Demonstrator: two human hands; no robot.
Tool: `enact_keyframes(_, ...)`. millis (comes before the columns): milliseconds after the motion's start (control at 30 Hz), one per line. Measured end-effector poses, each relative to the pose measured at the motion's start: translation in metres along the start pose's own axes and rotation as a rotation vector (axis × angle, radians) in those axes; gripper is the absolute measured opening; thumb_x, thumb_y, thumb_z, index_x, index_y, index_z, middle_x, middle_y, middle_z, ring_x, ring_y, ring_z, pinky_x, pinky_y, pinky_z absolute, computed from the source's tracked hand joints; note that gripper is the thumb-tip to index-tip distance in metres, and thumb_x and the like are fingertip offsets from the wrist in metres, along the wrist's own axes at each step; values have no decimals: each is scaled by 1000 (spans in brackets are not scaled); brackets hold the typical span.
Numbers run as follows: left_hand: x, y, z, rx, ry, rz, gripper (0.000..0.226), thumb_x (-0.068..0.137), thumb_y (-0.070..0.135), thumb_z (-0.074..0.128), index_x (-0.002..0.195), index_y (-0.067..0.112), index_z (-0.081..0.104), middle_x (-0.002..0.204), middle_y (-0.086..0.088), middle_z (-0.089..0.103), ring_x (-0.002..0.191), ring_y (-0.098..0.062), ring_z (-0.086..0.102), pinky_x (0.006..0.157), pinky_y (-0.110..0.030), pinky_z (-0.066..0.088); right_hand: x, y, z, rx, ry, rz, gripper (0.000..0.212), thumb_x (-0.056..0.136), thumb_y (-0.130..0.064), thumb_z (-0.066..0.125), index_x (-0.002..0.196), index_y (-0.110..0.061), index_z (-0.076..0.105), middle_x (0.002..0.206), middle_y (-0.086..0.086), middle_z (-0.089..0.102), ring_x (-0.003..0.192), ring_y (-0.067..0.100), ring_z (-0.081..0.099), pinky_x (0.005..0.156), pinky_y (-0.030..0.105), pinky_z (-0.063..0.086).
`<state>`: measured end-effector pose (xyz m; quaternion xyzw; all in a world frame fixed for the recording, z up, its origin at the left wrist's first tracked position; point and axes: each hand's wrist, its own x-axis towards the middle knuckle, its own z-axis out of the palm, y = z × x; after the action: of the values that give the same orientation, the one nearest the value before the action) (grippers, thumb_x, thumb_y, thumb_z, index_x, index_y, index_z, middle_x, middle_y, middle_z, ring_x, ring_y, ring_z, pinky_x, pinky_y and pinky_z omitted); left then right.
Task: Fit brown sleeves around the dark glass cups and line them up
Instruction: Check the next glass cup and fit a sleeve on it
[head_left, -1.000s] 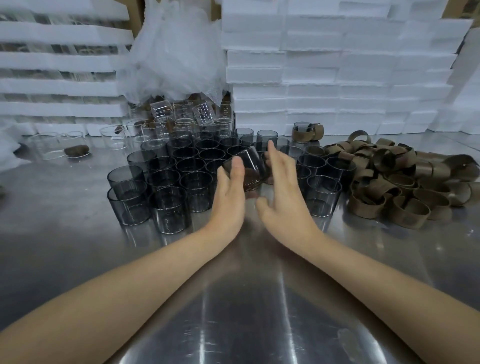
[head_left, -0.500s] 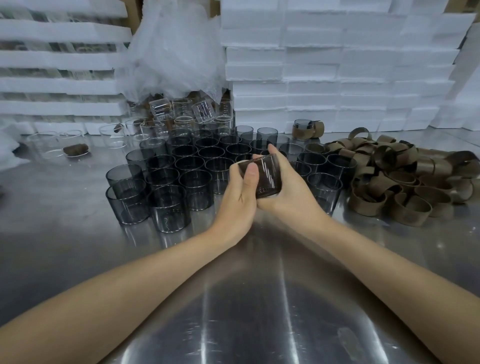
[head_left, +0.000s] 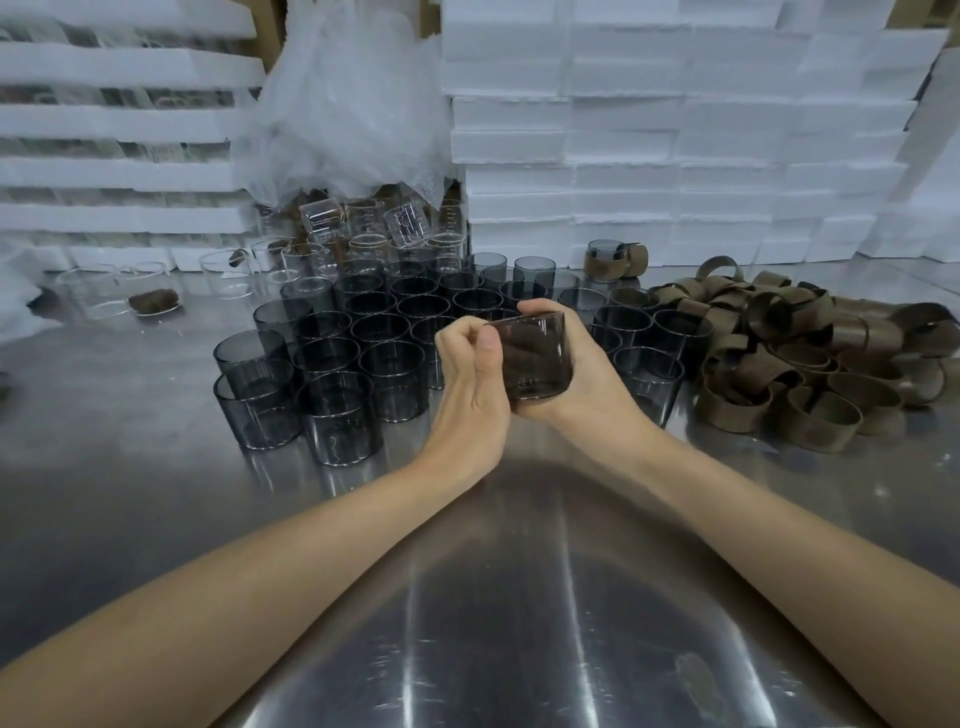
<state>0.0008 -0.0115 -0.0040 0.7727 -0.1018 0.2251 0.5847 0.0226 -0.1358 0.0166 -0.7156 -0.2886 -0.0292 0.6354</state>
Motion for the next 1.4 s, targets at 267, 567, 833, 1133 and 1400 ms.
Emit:
enact_keyframes(267, -1, 2, -2, -1, -6, -5, 38, 99, 56, 13, 91, 35, 43, 116, -15, 46, 106, -8, 48, 98, -27, 41, 0, 8, -5, -210, -47, -25, 74, 74, -2, 80, 132, -21, 39, 101, -9, 66, 92, 5, 66, 83, 26, 54)
enact_keyframes(567, -1, 6, -3, -151, 5, 79, 42, 98, 45, 26, 139, 36, 25, 147, 3, 31, 135, -15, 42, 109, -53, 40, 2, -5, -8, -415, -94, 19, 27, 78, -14, 80, 76, -34, 63, 51, -6, 56, 39, 4, 47, 41, 19, 39)
enact_keyframes(833, 3, 6, -9, -193, -149, 200, 65, 79, 54, 67, 136, 41, 36, 148, 10, 32, 131, -7, 47, 104, -24, 44, -2, -24, -14, -581, -146, 201, 39, 82, -30, 73, 57, -7, 54, 41, 9, 53, 30, 19, 44, 44, 32, 46)
enact_keyframes(1133, 7, 8, -3, -624, -57, -273, 57, 68, 67, 59, 117, 37, 65, 132, 5, 60, 103, -10, 67, 60, -23, 54, 8, -58, -42, -976, 412, -137, 40, 92, -45, 51, 64, -17, 56, 56, -3, 57, 57, 20, 51, 60, 30, 39)
enact_keyframes(1400, 9, 9, -4, -498, -93, -383, 50, 79, 62, 49, 110, 29, 70, 132, -4, 59, 124, -27, 56, 54, -23, 54, 14, -24, -142, -1310, 296, 574, 17, 87, -19, 55, 95, -7, 65, 98, 16, 61, 89, 35, 56, 72, 36, 41)
